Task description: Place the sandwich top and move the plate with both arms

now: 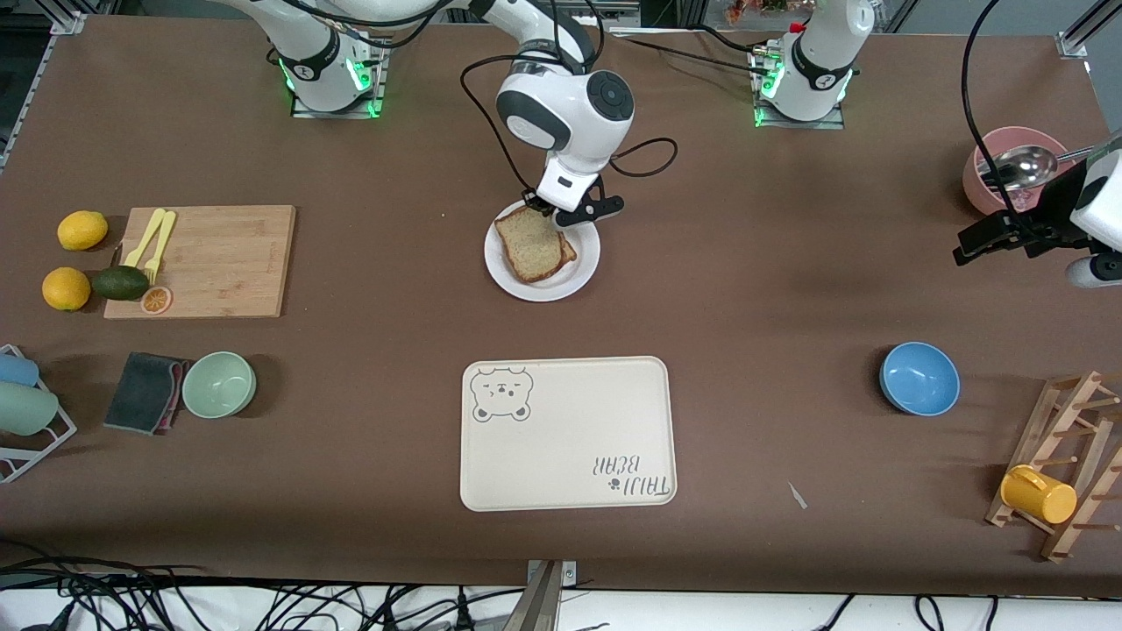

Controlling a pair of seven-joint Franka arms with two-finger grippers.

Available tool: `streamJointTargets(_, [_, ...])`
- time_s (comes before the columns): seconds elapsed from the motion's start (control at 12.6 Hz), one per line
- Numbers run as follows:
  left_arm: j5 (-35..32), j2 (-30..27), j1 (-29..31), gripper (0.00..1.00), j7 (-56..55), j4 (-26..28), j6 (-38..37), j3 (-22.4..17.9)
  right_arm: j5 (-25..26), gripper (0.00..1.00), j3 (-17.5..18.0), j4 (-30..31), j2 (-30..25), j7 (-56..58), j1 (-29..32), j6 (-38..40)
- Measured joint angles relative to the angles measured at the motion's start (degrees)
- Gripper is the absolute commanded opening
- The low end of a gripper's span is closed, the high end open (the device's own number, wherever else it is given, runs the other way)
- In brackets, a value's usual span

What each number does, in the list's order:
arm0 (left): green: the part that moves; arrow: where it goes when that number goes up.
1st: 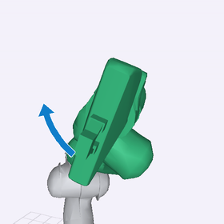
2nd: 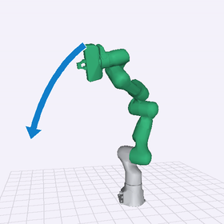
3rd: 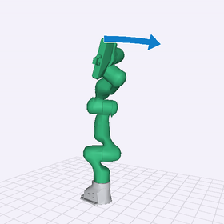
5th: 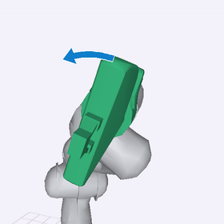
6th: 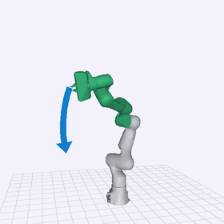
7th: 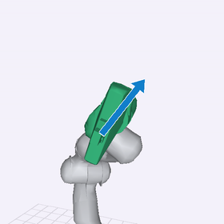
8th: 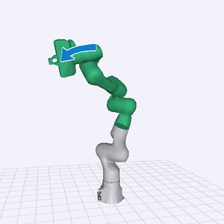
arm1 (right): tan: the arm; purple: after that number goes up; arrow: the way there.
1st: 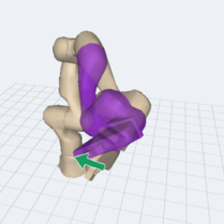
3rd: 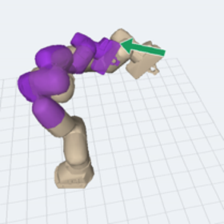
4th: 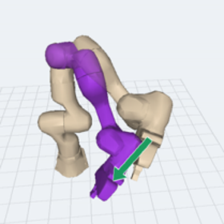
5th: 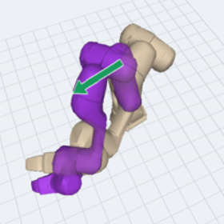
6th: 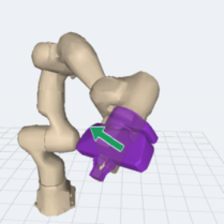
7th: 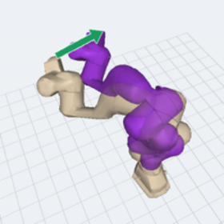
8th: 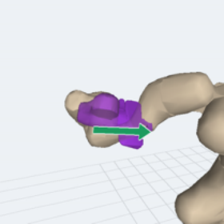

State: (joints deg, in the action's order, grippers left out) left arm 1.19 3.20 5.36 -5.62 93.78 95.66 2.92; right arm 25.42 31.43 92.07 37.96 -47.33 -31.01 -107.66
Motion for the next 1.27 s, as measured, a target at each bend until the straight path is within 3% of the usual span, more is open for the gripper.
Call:
streamJointTargets(0.08, [0.00,0.00,0.00,1.00,0.00,0.00,-0.02,0.01,0.00,0.01,0.00,0.00,0.23,-0.13,-0.07,0.00])
streamJointTargets(0.16, [0.00,0.01,0.00,1.00,0.00,0.00,-0.02,0.04,0.00,0.15,0.00,0.00,0.29,-0.18,-0.12,0.00])
streamJointTargets(0.32, [0.00,0.02,0.00,1.00,0.00,0.00,-0.03,0.05,-0.07,0.70,0.00,-0.06,0.29,-0.19,-0.04,0.00])
streamJointTargets(0.4, [0.01,0.04,0.00,1.00,0.00,0.00,-0.03,0.05,-0.34,0.89,-0.03,-0.16,0.29,-0.21,0.13,0.00])
streamJointTargets(0.48, [0.01,0.05,0.00,1.00,0.00,0.00,-0.03,0.05,-0.63,0.99,-0.10,-0.36,0.29,-0.21,0.34,0.00])
streamJointTargets(0.72, [0.03,0.08,0.00,1.00,0.00,0.00,-0.03,0.05,-2.27,0.99,-0.34,-3.92,0.14,-0.73,1.50,0.93])
streamJointTargets(0.95, [0.03,0.09,0.00,1.00,0.00,0.01,-0.03,0.05,-3.59,1.00,-0.49,-8.60,-0.40,-0.71,7.26,2.86])
streamJointTargets(1.27, [0.08,0.11,0.00,1.00,0.00,0.02,-0.03,0.05,-3.68,1.00,-0.50,-9.70,-2.61,-0.61,14.75,2.96])
